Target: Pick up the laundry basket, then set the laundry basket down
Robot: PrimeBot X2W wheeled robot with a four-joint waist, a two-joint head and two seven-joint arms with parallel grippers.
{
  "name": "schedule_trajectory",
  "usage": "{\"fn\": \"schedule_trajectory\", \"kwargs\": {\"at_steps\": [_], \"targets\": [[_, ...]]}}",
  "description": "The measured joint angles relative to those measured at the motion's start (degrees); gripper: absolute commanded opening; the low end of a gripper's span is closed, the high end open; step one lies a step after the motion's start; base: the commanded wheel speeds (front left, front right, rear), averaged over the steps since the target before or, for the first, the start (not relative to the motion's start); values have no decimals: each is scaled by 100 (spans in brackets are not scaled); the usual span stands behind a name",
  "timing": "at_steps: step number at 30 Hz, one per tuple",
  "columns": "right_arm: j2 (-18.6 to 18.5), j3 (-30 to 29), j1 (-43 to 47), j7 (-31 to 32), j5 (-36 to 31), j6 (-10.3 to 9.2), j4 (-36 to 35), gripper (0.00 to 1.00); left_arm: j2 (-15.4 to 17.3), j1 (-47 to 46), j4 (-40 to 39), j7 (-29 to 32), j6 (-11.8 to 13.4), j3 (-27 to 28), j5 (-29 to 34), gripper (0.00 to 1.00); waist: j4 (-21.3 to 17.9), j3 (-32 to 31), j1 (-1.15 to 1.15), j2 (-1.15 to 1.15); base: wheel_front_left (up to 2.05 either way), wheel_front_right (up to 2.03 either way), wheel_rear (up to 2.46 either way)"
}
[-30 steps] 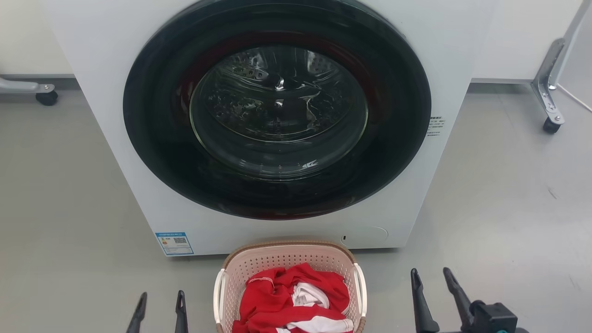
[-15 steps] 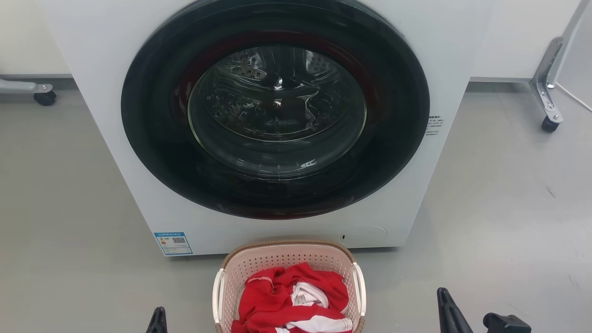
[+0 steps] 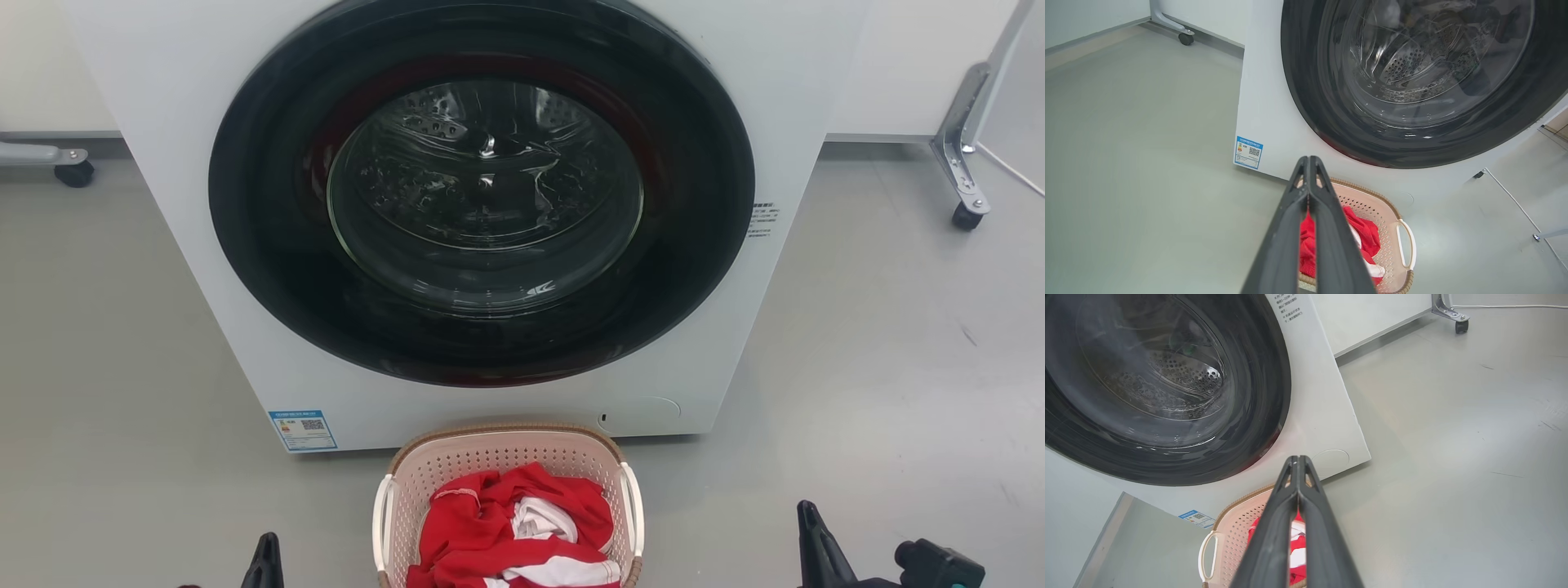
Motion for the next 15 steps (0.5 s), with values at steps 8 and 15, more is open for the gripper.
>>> {"fn": "schedule_trajectory", "kwargs": {"at_steps": [8, 15], "targets": [[14, -221, -56, 177, 628, 124, 3, 0, -23, -104, 36, 172, -107, 127, -654, 0, -17, 8, 0, 0, 0, 0, 0], [24, -411, -110, 332, 1187, 212, 5, 0, -63, -179, 73, 323, -207, 222, -1206, 0, -31, 15, 0, 0, 0, 0, 0]]}}
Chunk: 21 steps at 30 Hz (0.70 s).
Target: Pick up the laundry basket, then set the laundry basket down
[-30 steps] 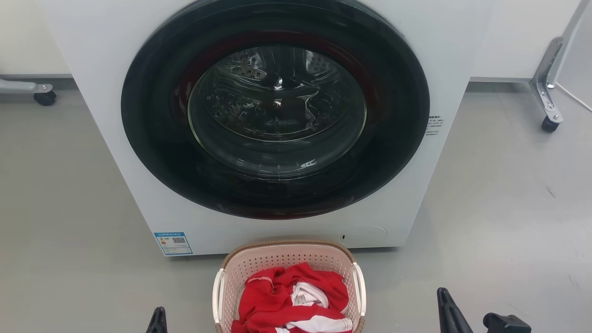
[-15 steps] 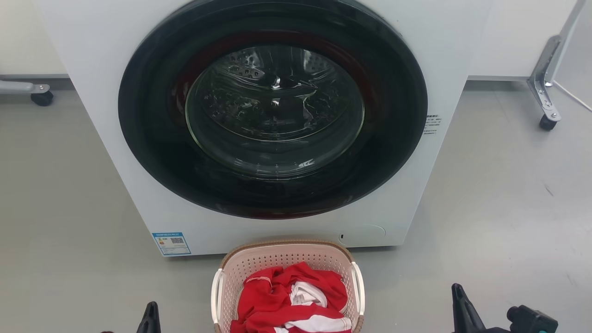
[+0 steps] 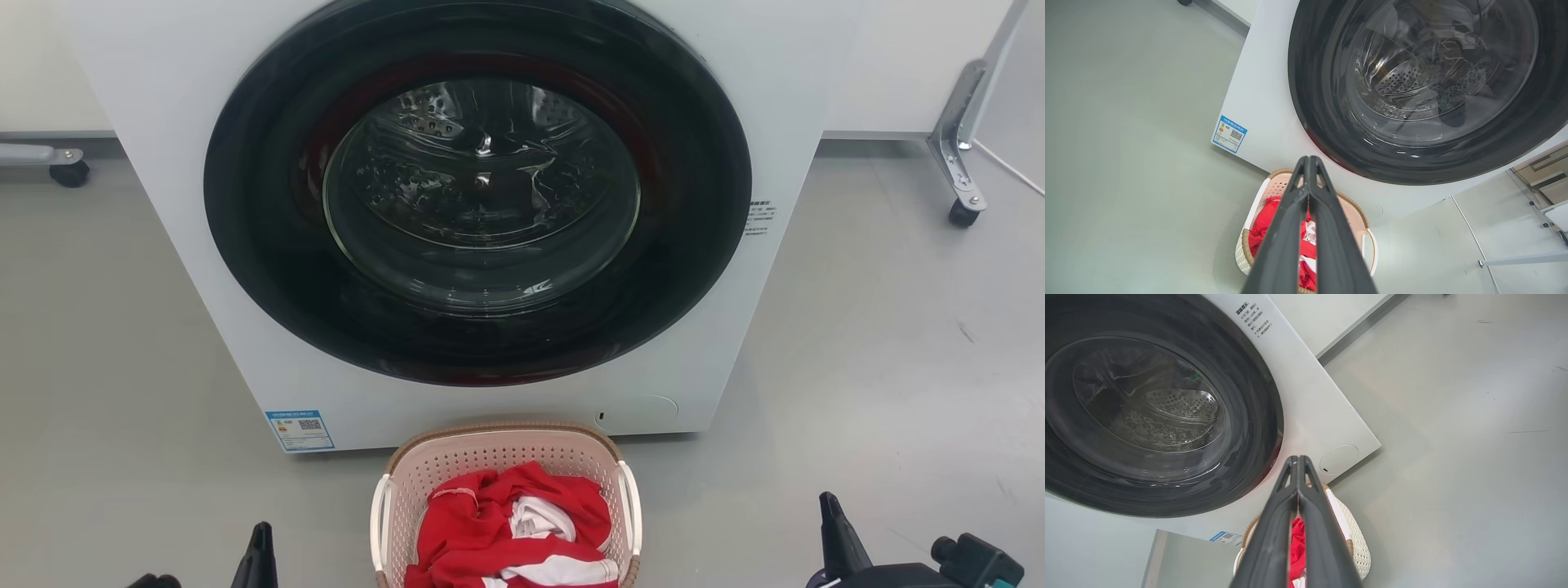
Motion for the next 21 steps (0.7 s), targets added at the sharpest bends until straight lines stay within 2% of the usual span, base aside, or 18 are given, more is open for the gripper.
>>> {"fn": "schedule_trajectory", "kwargs": {"at_steps": [21], "targets": [[40, -538, -133, 419, 1532, 296, 5, 0, -65, -294, 71, 424, -299, 293, -1663, 0, -42, 21, 0, 0, 0, 0, 0]]}}
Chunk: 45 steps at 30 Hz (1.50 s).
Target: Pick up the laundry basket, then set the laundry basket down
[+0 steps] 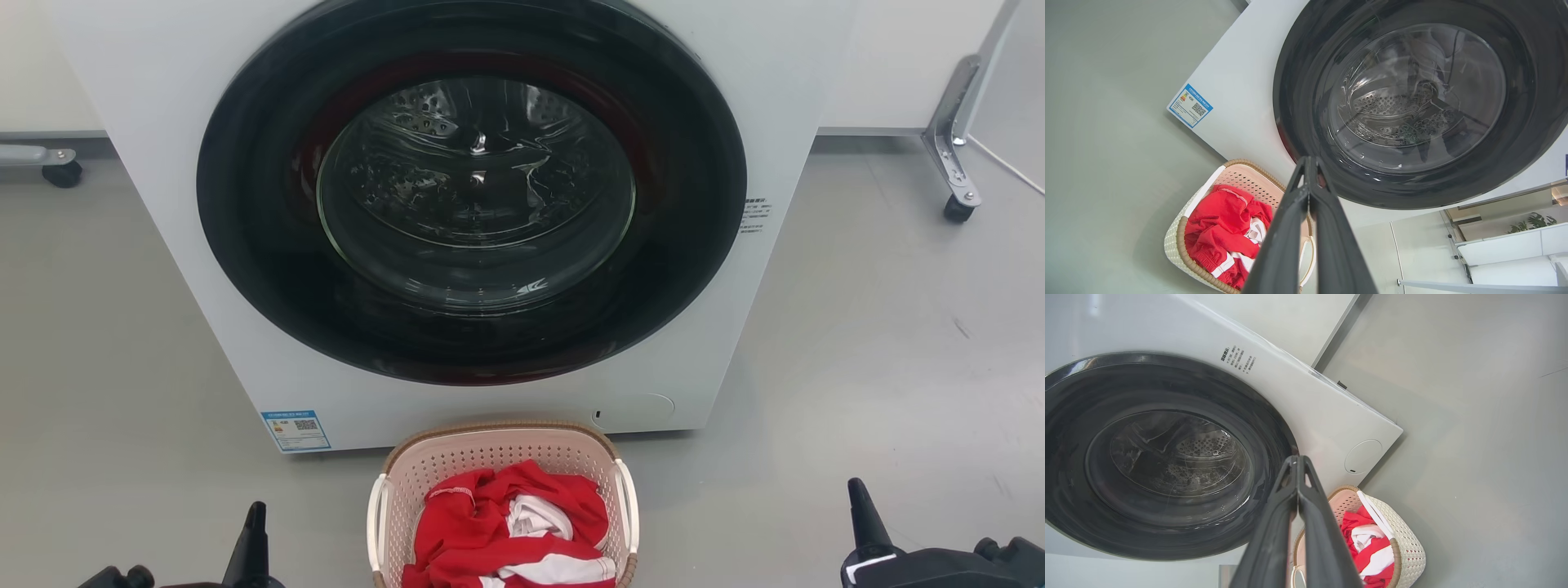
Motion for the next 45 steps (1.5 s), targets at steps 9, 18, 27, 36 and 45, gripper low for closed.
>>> {"fn": "schedule_trajectory", "kwargs": {"at_steps": [9, 18, 27, 36, 45], "targets": [[13, -240, -100, 181, 693, 146, 2, 0, -27, -128, 51, 174, -109, 138, -730, 0, -19, 10, 0, 0, 0, 0, 0], [26, -478, -127, 378, 1383, 259, 3, 0, -54, -233, 91, 371, -254, 254, -1459, 0, -38, 19, 0, 0, 0, 0, 0], [42, -745, -217, 566, 2145, 424, 4, 0, -79, -370, 130, 573, -407, 399, -2250, 0, -59, 29, 0, 0, 0, 0, 0], [56, -983, -278, 739, 2835, 554, 5, 0, -124, -523, 174, 733, -511, 536, -2976, 0, -78, 38, 0, 0, 0, 0, 0], [60, -1022, -326, 780, 2928, 581, 5, 0, -137, -577, 181, 776, -555, 552, -3136, 0, -80, 39, 0, 0, 0, 0, 0]]}}
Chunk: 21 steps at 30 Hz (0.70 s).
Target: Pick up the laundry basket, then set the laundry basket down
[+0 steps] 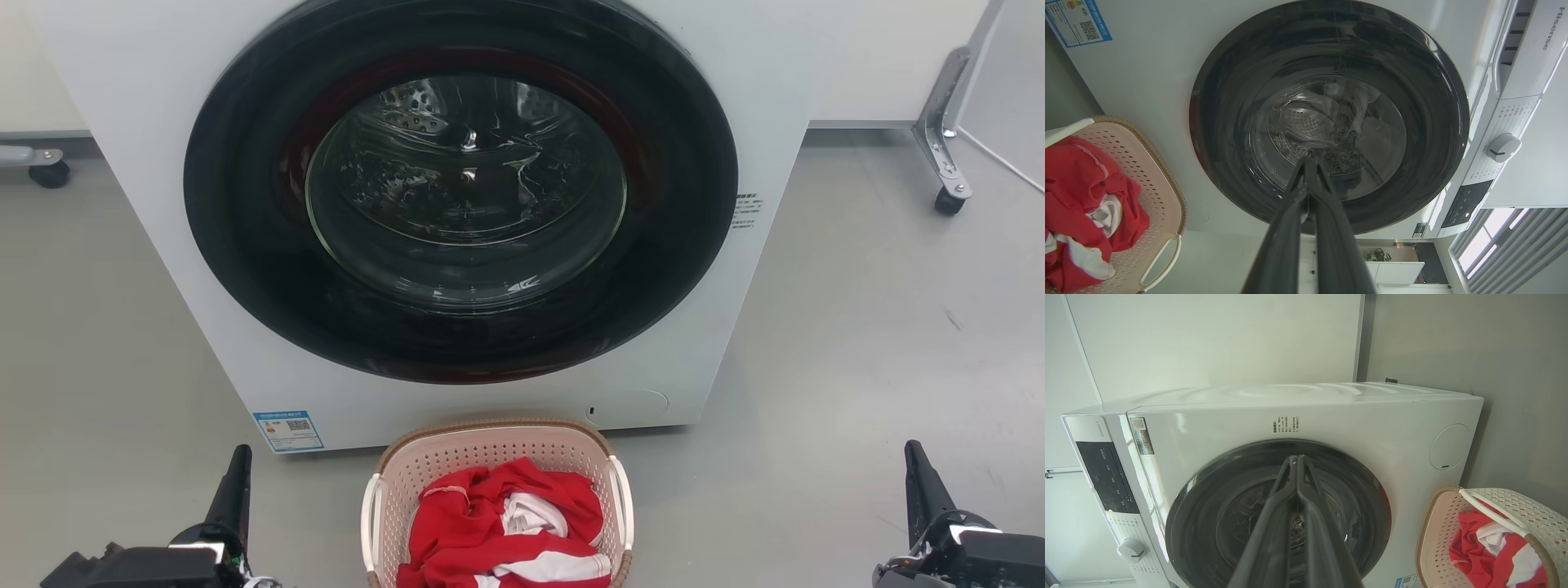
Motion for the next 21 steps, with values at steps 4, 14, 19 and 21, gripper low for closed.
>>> {"fn": "schedule_trajectory", "kwargs": {"at_steps": [4, 14, 19, 21], "targets": [[1, 0, 0, 0, 0, 0, 0, 0, 0, 0, 0, 0, 0, 0, 0, 0, 0, 0, 0, 0, 0, 0, 0], [1, 0, 0, 0, 0, 0, 0, 0, 0, 0, 0, 0, 0, 0, 0, 0, 0, 0, 0, 0, 0, 0, 0], [1, 0, 0, 0, 0, 0, 0, 0, 0, 0, 0, 0, 0, 0, 0, 0, 0, 0, 0, 0, 0, 0, 0], [1, 0, 0, 0, 0, 0, 0, 0, 0, 0, 0, 0, 0, 0, 0, 0, 0, 0, 0, 0, 0, 0, 0]]}}
